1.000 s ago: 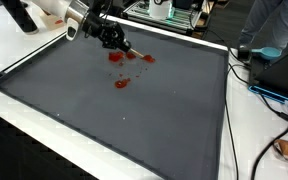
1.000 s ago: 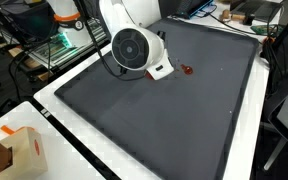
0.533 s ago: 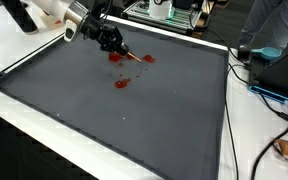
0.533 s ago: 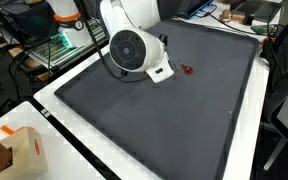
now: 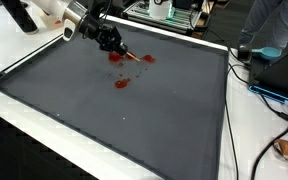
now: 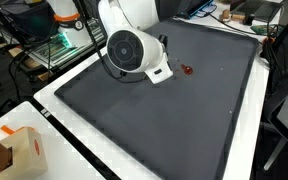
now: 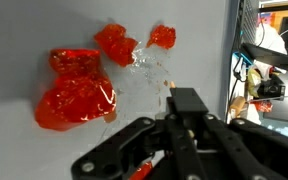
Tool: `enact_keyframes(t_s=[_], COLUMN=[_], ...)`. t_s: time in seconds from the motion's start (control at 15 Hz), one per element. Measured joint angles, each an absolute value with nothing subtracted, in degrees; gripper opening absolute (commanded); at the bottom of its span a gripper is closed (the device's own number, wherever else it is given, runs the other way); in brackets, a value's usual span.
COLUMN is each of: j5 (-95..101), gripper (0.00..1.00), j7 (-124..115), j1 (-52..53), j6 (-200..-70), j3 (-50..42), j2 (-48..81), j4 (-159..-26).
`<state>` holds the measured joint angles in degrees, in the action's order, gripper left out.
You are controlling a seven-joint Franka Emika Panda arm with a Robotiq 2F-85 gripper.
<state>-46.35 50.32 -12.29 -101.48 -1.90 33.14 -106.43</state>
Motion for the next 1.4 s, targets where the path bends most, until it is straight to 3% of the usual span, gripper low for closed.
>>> enact_keyframes(t_s=[0.67,1.4], j5=[-44.29,-26.7], gripper=[0.03,0.03], j7=[42.7,23.37], j1=[-12.31,-9.09], j6=[-101.36,-101.09], j3=[-2.52,-2.57], j2=[29.18,21.25], j4=[-106.41,-106.28])
